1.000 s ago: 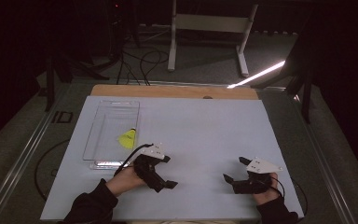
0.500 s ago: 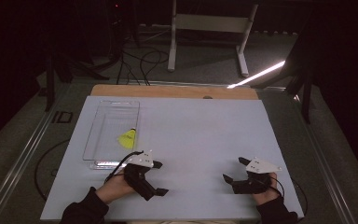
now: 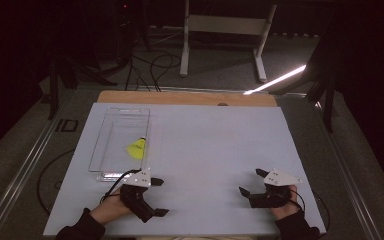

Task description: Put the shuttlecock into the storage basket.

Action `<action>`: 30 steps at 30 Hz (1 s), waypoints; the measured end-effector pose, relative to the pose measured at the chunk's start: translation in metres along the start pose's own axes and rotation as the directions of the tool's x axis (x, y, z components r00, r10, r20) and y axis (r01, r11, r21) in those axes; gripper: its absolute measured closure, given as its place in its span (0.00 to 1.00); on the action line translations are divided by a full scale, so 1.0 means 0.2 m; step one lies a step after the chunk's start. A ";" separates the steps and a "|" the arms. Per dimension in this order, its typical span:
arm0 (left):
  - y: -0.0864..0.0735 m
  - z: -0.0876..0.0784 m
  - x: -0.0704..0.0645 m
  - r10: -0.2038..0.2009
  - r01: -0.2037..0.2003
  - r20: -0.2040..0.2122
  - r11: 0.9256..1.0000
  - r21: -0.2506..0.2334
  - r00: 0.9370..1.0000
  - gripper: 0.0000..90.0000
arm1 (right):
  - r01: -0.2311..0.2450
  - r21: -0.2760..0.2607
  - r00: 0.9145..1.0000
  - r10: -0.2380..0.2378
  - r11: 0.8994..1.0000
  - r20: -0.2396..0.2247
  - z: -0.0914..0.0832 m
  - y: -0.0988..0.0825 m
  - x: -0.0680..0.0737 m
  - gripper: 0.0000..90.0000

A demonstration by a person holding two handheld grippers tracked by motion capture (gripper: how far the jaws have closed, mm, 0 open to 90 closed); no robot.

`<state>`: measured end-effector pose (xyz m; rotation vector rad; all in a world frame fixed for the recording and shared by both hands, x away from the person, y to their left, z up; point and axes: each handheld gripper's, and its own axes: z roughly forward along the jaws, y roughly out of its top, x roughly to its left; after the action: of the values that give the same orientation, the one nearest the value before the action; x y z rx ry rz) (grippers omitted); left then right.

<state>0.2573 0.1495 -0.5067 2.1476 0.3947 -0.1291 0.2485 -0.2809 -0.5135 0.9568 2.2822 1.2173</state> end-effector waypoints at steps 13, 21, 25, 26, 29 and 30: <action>-0.10 -0.04 -0.01 -0.004 0.003 -0.062 1.000 -0.012 0.998 0.00 | -0.001 0.003 1.000 0.001 1.000 -0.001 0.00 0.00 0.00 0.11; -0.13 -0.04 -0.01 -0.018 0.016 -0.070 0.999 -0.033 0.997 0.00 | 0.001 0.004 1.000 -0.001 1.000 -0.006 -0.01 0.00 0.00 0.11; -0.13 -0.04 -0.01 -0.018 0.016 -0.065 0.999 -0.035 0.998 0.00 | 0.004 0.003 1.000 -0.004 1.000 -0.012 0.00 0.00 0.01 0.11; -0.13 -0.04 -0.01 -0.019 0.017 -0.065 0.999 -0.034 0.998 0.00 | 0.004 0.003 1.000 -0.004 1.000 -0.012 0.00 0.00 0.01 0.11; -0.13 -0.04 -0.01 -0.028 0.026 -0.063 0.999 -0.037 0.998 0.00 | 0.003 0.002 1.000 -0.003 1.000 -0.013 0.00 0.00 0.01 0.11; -0.14 -0.05 -0.01 -0.032 0.029 -0.065 0.999 -0.041 0.997 0.00 | 0.002 0.003 1.000 -0.002 1.000 -0.012 0.00 0.00 0.00 0.11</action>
<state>0.2468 0.1713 -0.5225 2.1113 0.4646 -0.0670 0.2474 -0.2806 -0.5140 0.9507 2.2942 1.2221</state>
